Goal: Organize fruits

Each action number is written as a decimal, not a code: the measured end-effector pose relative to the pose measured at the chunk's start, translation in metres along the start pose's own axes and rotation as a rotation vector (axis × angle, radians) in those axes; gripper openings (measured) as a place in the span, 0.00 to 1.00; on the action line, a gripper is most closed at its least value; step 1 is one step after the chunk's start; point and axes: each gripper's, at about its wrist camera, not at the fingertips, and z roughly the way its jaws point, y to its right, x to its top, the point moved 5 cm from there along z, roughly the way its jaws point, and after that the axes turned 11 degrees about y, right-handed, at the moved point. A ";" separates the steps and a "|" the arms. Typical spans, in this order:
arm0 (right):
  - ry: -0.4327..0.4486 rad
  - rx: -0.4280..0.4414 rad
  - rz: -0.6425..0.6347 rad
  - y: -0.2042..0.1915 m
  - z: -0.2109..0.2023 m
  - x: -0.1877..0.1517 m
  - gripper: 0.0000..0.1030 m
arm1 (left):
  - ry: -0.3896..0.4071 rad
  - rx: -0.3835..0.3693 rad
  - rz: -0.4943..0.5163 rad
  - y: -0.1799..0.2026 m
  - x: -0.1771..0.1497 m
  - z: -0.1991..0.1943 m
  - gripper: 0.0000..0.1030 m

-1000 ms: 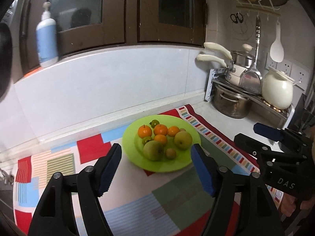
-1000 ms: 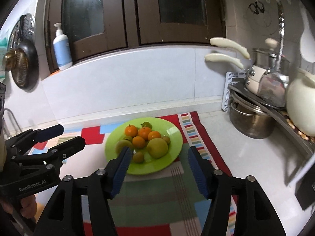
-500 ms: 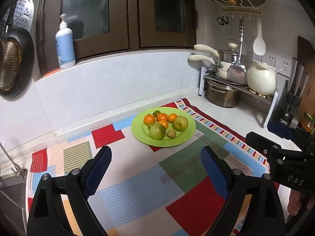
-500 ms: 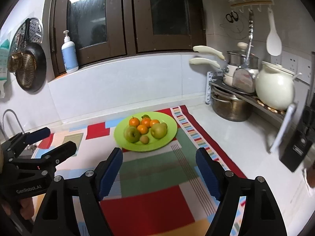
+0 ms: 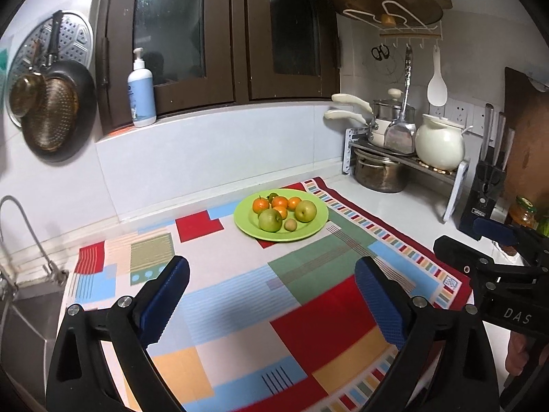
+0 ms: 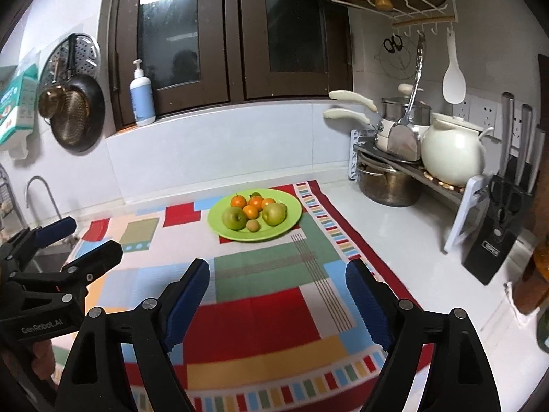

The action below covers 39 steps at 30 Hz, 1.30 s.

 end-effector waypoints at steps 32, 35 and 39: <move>0.019 0.050 -0.007 0.006 -0.094 -0.024 0.82 | 0.024 0.055 0.008 0.031 -0.014 -0.096 1.00; 0.022 0.050 -0.007 0.005 -0.097 -0.025 0.82 | 0.028 0.056 0.011 0.031 -0.014 -0.100 1.00; 0.027 0.052 -0.006 0.005 -0.100 -0.025 0.82 | 0.031 0.055 0.012 0.029 -0.014 -0.103 1.00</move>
